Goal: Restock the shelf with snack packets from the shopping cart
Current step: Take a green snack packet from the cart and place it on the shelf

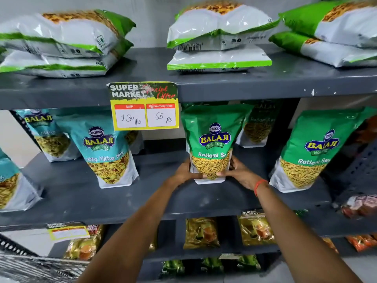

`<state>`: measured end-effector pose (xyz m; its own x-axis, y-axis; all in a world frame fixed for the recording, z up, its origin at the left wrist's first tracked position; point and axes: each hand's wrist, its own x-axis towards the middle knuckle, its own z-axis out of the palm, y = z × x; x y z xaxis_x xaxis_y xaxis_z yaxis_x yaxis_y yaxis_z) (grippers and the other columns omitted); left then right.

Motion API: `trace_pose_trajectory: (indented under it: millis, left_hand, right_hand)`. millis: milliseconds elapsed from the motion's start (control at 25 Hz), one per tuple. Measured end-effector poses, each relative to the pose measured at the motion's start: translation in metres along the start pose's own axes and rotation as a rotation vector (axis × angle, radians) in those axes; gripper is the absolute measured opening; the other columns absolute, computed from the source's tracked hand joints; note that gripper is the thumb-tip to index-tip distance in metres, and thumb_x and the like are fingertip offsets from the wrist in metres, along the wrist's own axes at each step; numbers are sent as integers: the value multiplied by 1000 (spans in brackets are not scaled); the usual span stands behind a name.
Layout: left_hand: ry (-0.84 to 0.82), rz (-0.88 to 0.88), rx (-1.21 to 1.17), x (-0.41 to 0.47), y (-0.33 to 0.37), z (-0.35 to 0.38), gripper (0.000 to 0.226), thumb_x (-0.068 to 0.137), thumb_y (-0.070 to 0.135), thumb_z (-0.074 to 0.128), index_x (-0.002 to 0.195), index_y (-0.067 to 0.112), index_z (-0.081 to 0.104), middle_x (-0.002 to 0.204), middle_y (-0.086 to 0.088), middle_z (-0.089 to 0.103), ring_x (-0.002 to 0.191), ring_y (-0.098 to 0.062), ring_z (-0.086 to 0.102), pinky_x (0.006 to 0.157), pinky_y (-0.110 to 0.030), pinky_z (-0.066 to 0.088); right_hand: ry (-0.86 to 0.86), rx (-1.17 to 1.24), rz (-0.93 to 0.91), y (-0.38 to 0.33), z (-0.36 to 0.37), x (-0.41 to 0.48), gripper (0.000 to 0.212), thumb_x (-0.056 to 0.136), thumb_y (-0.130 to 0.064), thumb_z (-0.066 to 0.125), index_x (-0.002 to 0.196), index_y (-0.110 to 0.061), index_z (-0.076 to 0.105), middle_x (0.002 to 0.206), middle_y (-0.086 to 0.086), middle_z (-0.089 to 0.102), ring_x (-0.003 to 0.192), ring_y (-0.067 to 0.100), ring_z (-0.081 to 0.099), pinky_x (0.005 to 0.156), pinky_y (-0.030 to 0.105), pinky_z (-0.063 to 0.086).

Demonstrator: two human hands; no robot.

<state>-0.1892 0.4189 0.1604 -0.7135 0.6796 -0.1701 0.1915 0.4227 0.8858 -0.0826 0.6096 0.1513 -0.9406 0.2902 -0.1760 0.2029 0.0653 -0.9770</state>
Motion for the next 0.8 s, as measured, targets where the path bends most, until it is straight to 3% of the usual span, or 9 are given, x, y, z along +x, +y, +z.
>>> trace_pose_trajectory:
  millis: [120, 240, 360, 440, 600, 680, 720, 800]
  left_hand:
    - [24, -40, 43, -3, -3, 2, 94, 57, 36, 85, 135, 12, 38, 137, -11, 53, 124, -28, 51, 107, -42, 42]
    - [25, -21, 39, -24, -7, 19, 78, 71, 22, 79, 135, 11, 35, 137, -11, 52, 124, -29, 51, 99, -31, 43]
    - [6, 10, -8, -38, -16, 36, 80, 73, 21, 77, 138, 13, 31, 138, -11, 51, 124, -28, 51, 102, -36, 44]
    - [5, 11, -33, -39, -18, 38, 82, 72, 21, 78, 138, 13, 31, 138, -12, 51, 125, -28, 50, 105, -41, 44]
    - [-16, 13, -39, -48, -7, 38, 85, 73, 21, 77, 141, 16, 25, 140, -9, 48, 127, -25, 48, 100, -30, 41]
    - [-15, 68, -63, -57, -1, 36, 95, 77, 25, 73, 146, 17, 7, 150, -8, 35, 134, -23, 39, 106, -34, 37]
    - [36, 109, -44, -64, 2, 33, 98, 81, 30, 68, 147, 19, -4, 156, -6, 22, 139, -22, 31, 112, -37, 32]
    - [249, 248, 70, -83, 8, 24, 90, 88, 41, 54, 146, 24, -12, 160, 0, 2, 145, -16, 14, 119, -39, 20]
  right_hand:
    - [6, -30, -12, 3, 2, -8, 72, 69, 2, 76, 126, -23, 40, 125, 0, 55, 114, 14, 52, 97, 27, 40]
    - [-10, -18, -2, 15, -3, -31, 70, 71, 1, 74, 126, -25, 39, 119, -9, 57, 109, 4, 54, 86, 15, 48]
    - [6, 7, -15, 25, -5, -54, 68, 73, 4, 70, 123, -30, 37, 114, -15, 55, 104, -2, 52, 76, 12, 51]
    - [12, 5, -23, 26, -4, -60, 68, 73, 3, 70, 124, -29, 38, 116, -11, 55, 112, 7, 53, 82, 15, 50]
    - [12, -49, 0, 14, 1, -68, 79, 69, -11, 77, 132, -27, 33, 131, -7, 51, 136, 25, 37, 104, 32, 40]
    - [267, -139, -38, 8, 17, -85, 100, 66, -33, 80, 144, -25, 17, 152, 2, 30, 142, 23, 25, 114, 40, 28]
    - [461, -153, -131, 4, 32, -97, 101, 69, -40, 77, 146, -25, 14, 155, 4, 22, 143, 20, 20, 115, 40, 24]
    - [761, -258, -468, -4, 72, -116, 84, 77, -40, 67, 143, -14, 22, 152, 11, 26, 142, 19, 23, 116, 34, 23]
